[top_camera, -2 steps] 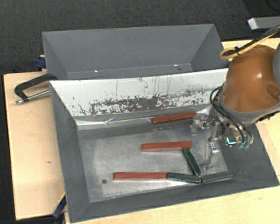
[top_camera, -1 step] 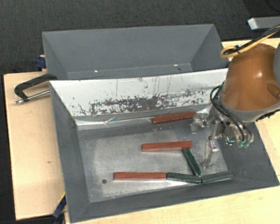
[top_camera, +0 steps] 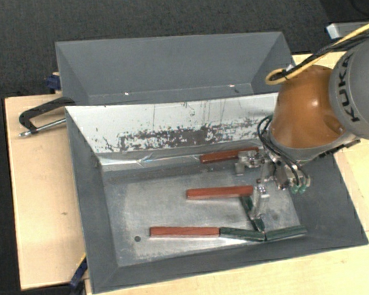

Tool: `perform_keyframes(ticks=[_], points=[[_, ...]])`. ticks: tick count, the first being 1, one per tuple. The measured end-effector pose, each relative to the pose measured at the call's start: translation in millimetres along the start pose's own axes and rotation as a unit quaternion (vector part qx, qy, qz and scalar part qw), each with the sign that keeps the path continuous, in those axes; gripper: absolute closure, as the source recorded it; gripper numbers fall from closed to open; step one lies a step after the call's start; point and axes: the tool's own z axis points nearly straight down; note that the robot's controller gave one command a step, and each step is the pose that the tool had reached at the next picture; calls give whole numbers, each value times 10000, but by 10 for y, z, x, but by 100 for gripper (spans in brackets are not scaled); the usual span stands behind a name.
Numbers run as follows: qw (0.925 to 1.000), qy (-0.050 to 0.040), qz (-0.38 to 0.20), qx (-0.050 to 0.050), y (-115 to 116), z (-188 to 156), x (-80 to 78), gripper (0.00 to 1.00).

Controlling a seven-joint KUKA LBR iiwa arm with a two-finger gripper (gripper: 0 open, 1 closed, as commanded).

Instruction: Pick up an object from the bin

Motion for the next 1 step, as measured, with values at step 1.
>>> perform_keyframes(ticks=[1], points=[[9567,11,2911,1,-54,399,210,100]])
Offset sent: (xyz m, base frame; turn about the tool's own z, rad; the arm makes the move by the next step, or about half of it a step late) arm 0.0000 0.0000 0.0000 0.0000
